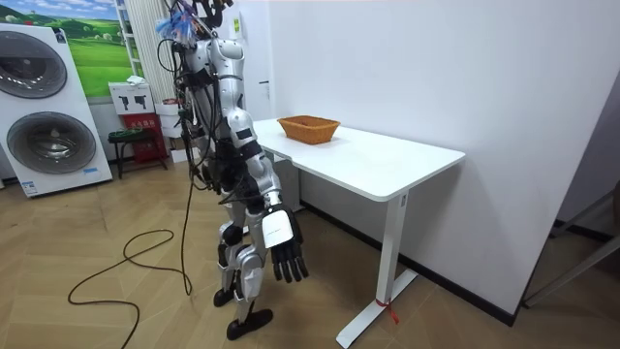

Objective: Pick and place apple

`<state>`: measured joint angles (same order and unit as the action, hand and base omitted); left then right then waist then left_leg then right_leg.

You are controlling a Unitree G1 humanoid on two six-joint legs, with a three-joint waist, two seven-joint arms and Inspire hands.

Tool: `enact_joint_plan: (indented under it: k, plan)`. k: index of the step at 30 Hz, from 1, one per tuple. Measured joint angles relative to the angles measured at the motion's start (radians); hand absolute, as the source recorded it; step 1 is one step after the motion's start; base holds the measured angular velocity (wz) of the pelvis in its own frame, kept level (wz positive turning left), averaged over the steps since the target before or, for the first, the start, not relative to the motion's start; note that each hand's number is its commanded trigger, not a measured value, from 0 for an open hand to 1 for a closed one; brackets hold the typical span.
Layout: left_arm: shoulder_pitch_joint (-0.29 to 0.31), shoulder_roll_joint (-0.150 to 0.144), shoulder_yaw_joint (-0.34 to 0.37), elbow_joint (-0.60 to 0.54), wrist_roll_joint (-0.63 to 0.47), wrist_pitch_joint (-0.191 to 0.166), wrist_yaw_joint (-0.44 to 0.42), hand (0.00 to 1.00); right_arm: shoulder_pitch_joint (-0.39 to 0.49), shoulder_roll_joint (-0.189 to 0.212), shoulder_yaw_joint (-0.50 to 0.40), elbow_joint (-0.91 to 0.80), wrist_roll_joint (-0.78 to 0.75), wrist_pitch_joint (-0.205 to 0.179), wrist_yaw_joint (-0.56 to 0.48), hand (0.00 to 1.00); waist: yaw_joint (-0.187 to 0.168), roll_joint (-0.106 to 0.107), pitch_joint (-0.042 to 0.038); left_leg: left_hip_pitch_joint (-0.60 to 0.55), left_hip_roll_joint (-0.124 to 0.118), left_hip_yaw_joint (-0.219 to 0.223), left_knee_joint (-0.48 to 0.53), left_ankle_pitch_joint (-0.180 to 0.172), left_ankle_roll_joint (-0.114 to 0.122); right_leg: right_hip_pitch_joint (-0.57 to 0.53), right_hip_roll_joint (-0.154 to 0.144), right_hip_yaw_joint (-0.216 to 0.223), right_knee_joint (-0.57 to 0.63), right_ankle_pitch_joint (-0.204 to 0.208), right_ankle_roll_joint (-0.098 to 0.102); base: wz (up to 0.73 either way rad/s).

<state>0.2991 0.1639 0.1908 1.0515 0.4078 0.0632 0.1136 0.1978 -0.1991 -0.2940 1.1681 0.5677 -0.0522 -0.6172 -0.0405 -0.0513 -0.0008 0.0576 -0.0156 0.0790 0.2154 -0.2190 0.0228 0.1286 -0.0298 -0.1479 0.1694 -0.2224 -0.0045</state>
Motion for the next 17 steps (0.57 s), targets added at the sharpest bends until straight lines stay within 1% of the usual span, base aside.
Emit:
enact_joint_plan:
  k: [2,3,5,6,7,9,10,11,12,13,15,17]
  plan:
    - [0.01,0.0,0.0,0.001,0.003,0.014,-0.014,0.0,0.002,0.006,0.021,0.011,-0.037,0.021,0.061,0.0,0.0,0.001,-0.0002,0.004,-0.001,0.0,-0.001,0.0,0.0,0.003,0.0,-0.002,0.0,0.0,0.0,-0.03]
    - [0.013,-0.001,0.0,0.001,0.017,0.021,-0.022,0.0,0.004,0.006,0.05,0.023,-0.068,0.032,0.105,0.0,0.004,0.002,0.0002,0.006,-0.001,-0.001,0.0,0.0,0.0,0.006,0.0,-0.004,-0.001,0.0,0.0,0.0]
    - [0.009,-0.001,0.0,-0.003,0.02,0.022,-0.032,0.0,0.003,0.008,0.096,0.045,-0.117,0.035,0.168,0.0,0.007,0.006,0.0003,0.005,-0.002,-0.003,0.004,0.0,0.0,0.01,-0.001,-0.011,-0.005,0.0,0.0,0.09]
    - [0.002,-0.002,-0.005,-0.004,0.019,0.022,-0.037,0.0,-0.001,0.009,0.12,0.065,-0.136,0.038,0.203,0.0,0.007,0.006,0.0041,0.004,-0.004,-0.008,0.007,0.0,0.0,0.013,-0.002,-0.017,-0.005,0.0,0.0,0.16]
    - [-0.005,-0.004,-0.013,-0.004,0.019,0.022,-0.038,0.0,-0.008,0.01,0.137,0.081,-0.155,0.047,0.233,0.0,0.009,0.011,0.0035,0.004,-0.004,-0.012,0.007,0.0,0.0,0.015,-0.003,-0.019,-0.005,0.0,0.0,0.11]
    - [-0.015,-0.011,-0.018,0.001,0.021,0.025,-0.041,0.0,-0.021,0.012,0.163,0.101,-0.192,0.065,0.274,0.0,0.02,0.02,0.0042,0.005,-0.004,-0.012,0.007,0.0,0.0,0.016,-0.003,-0.019,-0.004,0.0,0.0,0.02]
    - [-0.015,-0.017,-0.021,0.001,0.024,0.029,-0.043,0.0,-0.024,0.013,0.19,0.104,-0.224,0.076,0.296,0.0,0.025,0.026,0.0042,0.006,-0.004,-0.012,0.006,0.0,0.0,0.016,-0.003,-0.019,-0.003,0.0,0.0,0.0]
    - [-0.015,-0.02,-0.022,0.001,0.025,0.035,-0.044,0.0,-0.024,0.014,0.2,0.105,-0.241,0.078,0.307,0.0,0.026,0.029,0.0042,0.006,-0.004,-0.012,0.006,0.0,0.0,0.016,-0.003,-0.019,-0.003,0.0,0.0,0.0]
    - [-0.015,-0.024,-0.032,0.002,0.027,0.047,-0.047,0.0,-0.026,0.018,0.217,0.108,-0.277,0.089,0.324,0.0,0.027,0.033,0.0044,0.006,-0.004,-0.013,0.006,0.0,0.0,0.016,-0.003,-0.02,-0.003,0.0,0.0,0.0]
    - [-0.014,-0.024,-0.043,0.004,0.028,0.062,-0.053,0.0,-0.033,0.021,0.234,0.114,-0.307,0.102,0.34,0.0,0.028,0.034,0.0048,0.006,-0.004,-0.013,0.006,0.0,0.0,0.016,-0.003,-0.02,-0.003,0.0,0.0,0.0]
    - [-0.017,-0.027,-0.051,0.007,0.035,0.075,-0.059,0.0,-0.042,0.029,0.251,0.119,-0.343,0.119,0.359,0.0,0.036,0.035,0.0055,0.006,-0.004,-0.013,0.005,0.0,0.0,0.016,-0.003,-0.019,-0.003,-0.002,0.0,0.0]
    - [-0.019,-0.032,-0.056,0.008,0.038,0.085,-0.061,0.0,-0.041,0.033,0.274,0.122,-0.361,0.125,0.38,0.0,0.046,0.034,0.0054,0.008,-0.005,-0.014,0.005,0.0,0.0,0.017,-0.004,-0.019,-0.003,-0.003,0.0,0.0]
